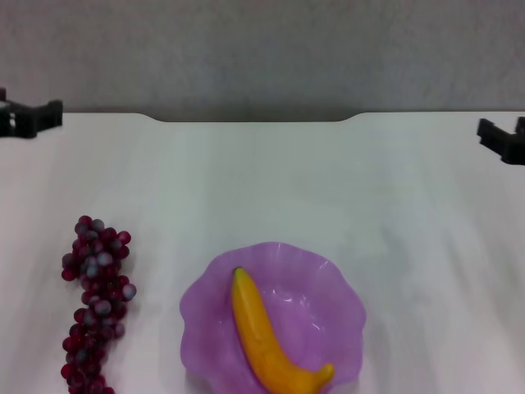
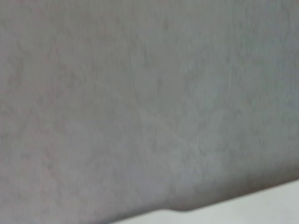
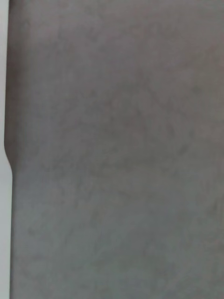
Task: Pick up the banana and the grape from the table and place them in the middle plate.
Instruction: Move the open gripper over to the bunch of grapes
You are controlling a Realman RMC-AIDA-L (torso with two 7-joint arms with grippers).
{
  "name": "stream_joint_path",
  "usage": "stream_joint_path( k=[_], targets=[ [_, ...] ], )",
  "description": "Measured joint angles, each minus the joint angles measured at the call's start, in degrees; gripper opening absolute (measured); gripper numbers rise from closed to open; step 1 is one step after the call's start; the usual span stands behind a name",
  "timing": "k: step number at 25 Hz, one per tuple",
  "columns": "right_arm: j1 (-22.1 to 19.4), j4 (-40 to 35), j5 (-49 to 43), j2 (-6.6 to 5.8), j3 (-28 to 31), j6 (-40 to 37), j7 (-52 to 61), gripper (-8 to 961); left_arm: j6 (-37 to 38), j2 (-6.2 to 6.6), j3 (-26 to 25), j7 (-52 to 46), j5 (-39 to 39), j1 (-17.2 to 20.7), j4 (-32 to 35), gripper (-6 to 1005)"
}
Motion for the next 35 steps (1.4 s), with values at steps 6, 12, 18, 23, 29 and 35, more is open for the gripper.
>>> stream_joint_path(
  k=[6,12,18,23,29,35],
  targets=[
    [-0.04,-0.16,0.09,-0.02,0.28,0.32,-0.01,615,-8.97,-0.03,-0.02,-2.6,3.59,-2.56,-0.25,800],
    [0.48,0.1,0.09,-0.08,0.27,0.88,-0.02,615,-13.09,-0.01,3.62,-7.01,11.09,-6.34,2.58,801],
    [0.75,0.39,0.08,-0.01,0.39,1.05,0.03,615,-13.69,0.02,6.28,-10.43,15.39,-10.42,10.0,800],
    [0.84,0.39,0.08,-0.02,0.32,1.05,0.13,615,-14.3,0.03,6.7,-11.41,15.61,-12.25,13.64,800],
    [1.14,0.7,0.08,-0.09,0.22,1.04,0.25,615,-14.93,0.01,6.91,-11.53,15.64,-13.68,16.3,801],
    [1.45,0.81,0.08,-0.1,0.12,1.21,0.26,615,-15.76,0.0,7.13,-11.54,15.65,-15.48,19.72,801]
  ],
)
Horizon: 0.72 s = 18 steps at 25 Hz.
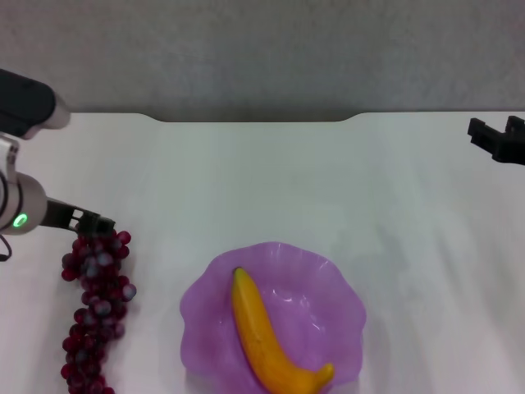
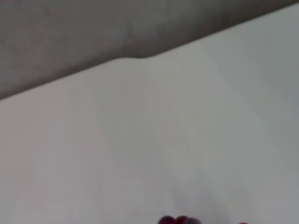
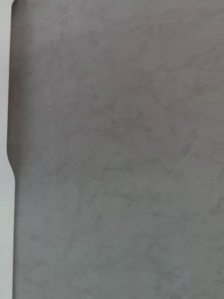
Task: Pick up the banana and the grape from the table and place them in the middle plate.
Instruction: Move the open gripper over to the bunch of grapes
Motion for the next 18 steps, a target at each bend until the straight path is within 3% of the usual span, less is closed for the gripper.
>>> stream_joint_path(
  k=[4,18],
  targets=[
    [0.47,0.59,0.0,0.0,0.19,0.52,0.0,615,0.03,0.04,1.08,0.0,0.0,-2.51,4.3,800],
    [1.02,1.28,0.0,0.03,-0.1,0.93,0.07,616,-0.2,-0.02,1.16,-0.4,-0.54,-3.74,5.76,800]
  ],
)
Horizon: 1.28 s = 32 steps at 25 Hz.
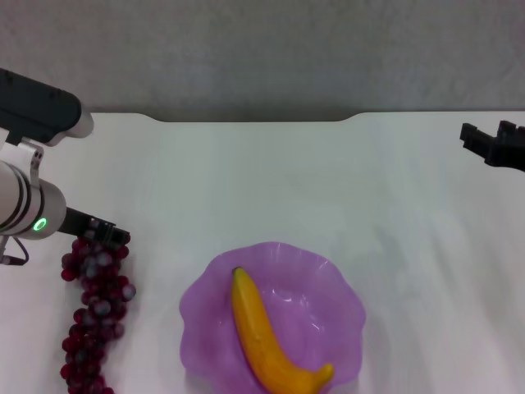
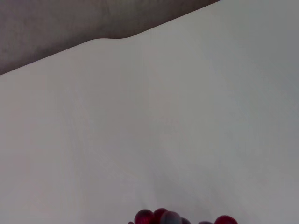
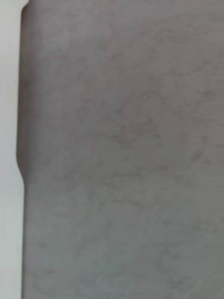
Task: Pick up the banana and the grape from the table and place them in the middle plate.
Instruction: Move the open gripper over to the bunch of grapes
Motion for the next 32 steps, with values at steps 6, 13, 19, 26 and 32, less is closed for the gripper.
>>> stream_joint_path(
  k=[6,13,19,26,32],
  targets=[
    [1.05,5.79,-0.73,0.01,0.18,0.1,-0.2,616,-0.58,0.03,0.03,-0.13,-0.09,-0.34,0.41,801],
    [0.42,8.38,-0.86,-0.11,3.26,-0.3,-0.41,616,-1.84,0.08,-0.59,-0.13,0.02,0.1,-0.04,801],
    [0.42,8.28,-0.88,-0.11,3.32,-0.22,-0.44,616,-2.49,0.1,-0.64,-0.15,-0.05,0.72,-2.24,801],
    [0.6,8.5,-0.88,-0.11,3.35,0.03,-0.47,616,-2.7,0.04,-0.3,-1.1,-0.09,0.21,-0.86,800],
    [0.74,8.38,-0.88,-0.11,3.14,0.24,-0.48,616,-2.68,0.02,-0.44,-1.73,0.19,-1.7,3.59,783]
  ],
)
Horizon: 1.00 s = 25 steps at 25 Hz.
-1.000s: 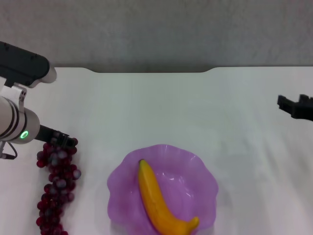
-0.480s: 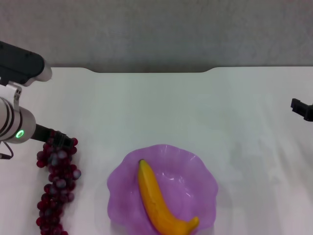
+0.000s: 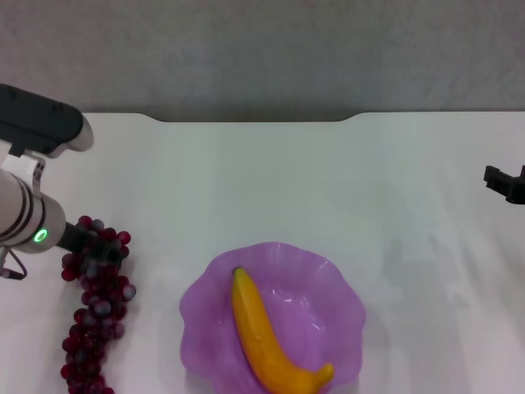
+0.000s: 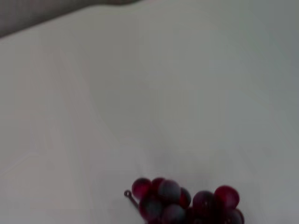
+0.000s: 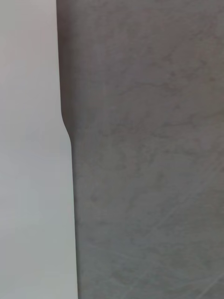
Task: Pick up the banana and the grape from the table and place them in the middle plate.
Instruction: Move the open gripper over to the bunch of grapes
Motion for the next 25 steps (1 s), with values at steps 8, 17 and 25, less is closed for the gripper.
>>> stream_joint_path(
  k=[8,17,25],
  targets=[
    [0.45,0.01,0.0,0.0,-0.18,0.06,0.0,616,0.14,-0.02,0.34,-0.46,-0.03,-1.7,3.66,761],
    [1.05,0.13,0.0,0.0,-0.26,0.19,0.0,616,1.16,-0.12,1.92,-0.72,-0.38,-3.43,7.54,736],
    [1.35,0.48,0.0,0.0,-0.26,0.24,0.0,610,1.38,-0.18,2.0,-0.64,-1.6,-3.46,7.59,714]
  ],
)
